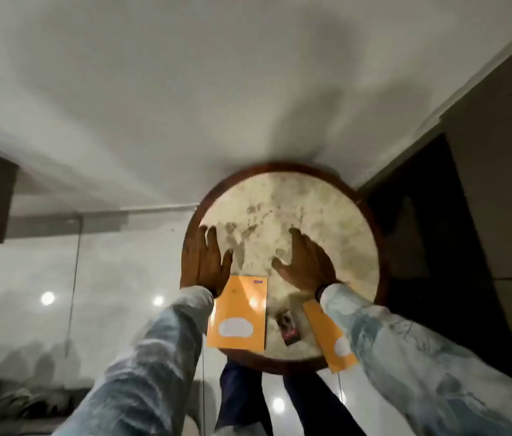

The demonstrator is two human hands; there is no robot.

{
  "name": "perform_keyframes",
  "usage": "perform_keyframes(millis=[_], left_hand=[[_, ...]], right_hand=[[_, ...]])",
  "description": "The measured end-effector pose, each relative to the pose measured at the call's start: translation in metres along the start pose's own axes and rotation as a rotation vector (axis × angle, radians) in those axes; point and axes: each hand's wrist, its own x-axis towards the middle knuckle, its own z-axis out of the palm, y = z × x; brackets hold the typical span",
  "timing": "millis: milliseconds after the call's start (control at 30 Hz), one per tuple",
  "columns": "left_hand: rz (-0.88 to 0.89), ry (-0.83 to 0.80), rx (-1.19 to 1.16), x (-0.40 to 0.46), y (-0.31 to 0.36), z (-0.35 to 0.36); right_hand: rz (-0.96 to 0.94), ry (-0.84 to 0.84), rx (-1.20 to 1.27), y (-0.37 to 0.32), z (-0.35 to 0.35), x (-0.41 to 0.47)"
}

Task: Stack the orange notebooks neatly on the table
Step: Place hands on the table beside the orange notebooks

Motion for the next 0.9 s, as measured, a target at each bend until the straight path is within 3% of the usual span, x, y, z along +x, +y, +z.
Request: perform_keyframes(millis=[133,200,400,667,900], left_hand=[[-0.278,-0.293,-0.068,-0.022,-0.034,0.098],[-0.356,-0.337,-0.140,-0.030,-0.043,0.127],[-0.413,-0.245,-0.181,-0.009,-0.044,0.142],[-0.322,-0.050,-0.455,0.132,0.001,0.109],[-0.284,0.012,-0.236,0.168,0.016,0.115]], right_hand=[[0.180,-0.187,0.115,0.020,0.101,0.005],[0.242,-0.209,0.170,0.022,0.139,0.007],[0.389,0.007,0.338,0.016,0.177,0.034],[0.292,0.328,0.437,0.008,0.101,0.156],[0.270,0.294,0.437,0.020,0.081,0.195]])
